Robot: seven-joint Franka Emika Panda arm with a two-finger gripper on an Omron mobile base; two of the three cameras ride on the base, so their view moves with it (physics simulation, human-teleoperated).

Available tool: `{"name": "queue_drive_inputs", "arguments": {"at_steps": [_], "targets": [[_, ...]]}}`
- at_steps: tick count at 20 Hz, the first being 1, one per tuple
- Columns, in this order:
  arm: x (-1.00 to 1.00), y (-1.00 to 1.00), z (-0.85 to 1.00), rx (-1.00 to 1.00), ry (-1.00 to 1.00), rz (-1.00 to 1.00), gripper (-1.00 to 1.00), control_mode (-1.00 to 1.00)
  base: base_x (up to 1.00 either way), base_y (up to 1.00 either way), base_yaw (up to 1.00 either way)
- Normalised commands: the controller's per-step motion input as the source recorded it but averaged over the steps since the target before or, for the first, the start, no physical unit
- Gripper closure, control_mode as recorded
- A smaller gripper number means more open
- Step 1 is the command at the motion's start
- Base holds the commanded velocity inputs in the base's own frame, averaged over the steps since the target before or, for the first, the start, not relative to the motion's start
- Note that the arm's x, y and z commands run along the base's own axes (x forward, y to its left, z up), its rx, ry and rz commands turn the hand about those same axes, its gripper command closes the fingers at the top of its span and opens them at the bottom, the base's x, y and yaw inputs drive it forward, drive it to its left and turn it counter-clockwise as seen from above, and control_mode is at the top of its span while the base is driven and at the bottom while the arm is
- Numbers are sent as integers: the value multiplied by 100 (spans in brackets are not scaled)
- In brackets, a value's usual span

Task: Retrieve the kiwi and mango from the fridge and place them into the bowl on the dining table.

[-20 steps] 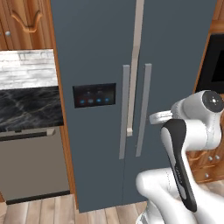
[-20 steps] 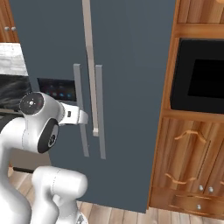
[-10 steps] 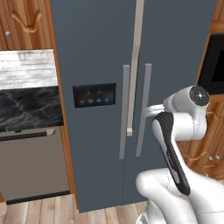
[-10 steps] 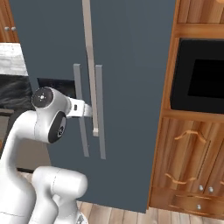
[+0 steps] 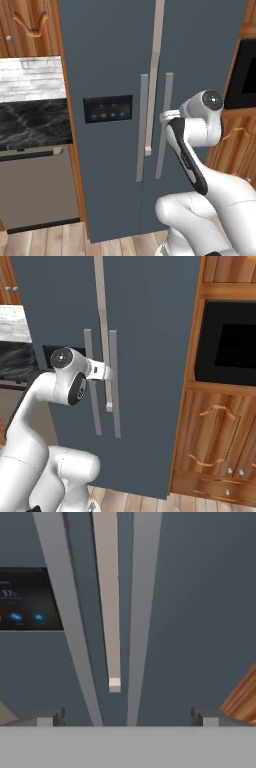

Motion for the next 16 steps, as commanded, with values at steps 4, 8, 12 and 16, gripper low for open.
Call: {"name": "queue_drive_inputs", "arguments": {"at_steps": [4, 8, 12, 16], "targets": [[22, -11, 0, 0, -1, -3, -100, -100, 0, 0, 0], [45, -10, 0, 0, 0, -5, -100, -100, 0, 0, 0], [49, -10, 0, 0, 0, -6, -100, -100, 0, 0, 0], [37, -19, 0, 0, -5, -1, -100, -100, 0, 0, 0]]}}
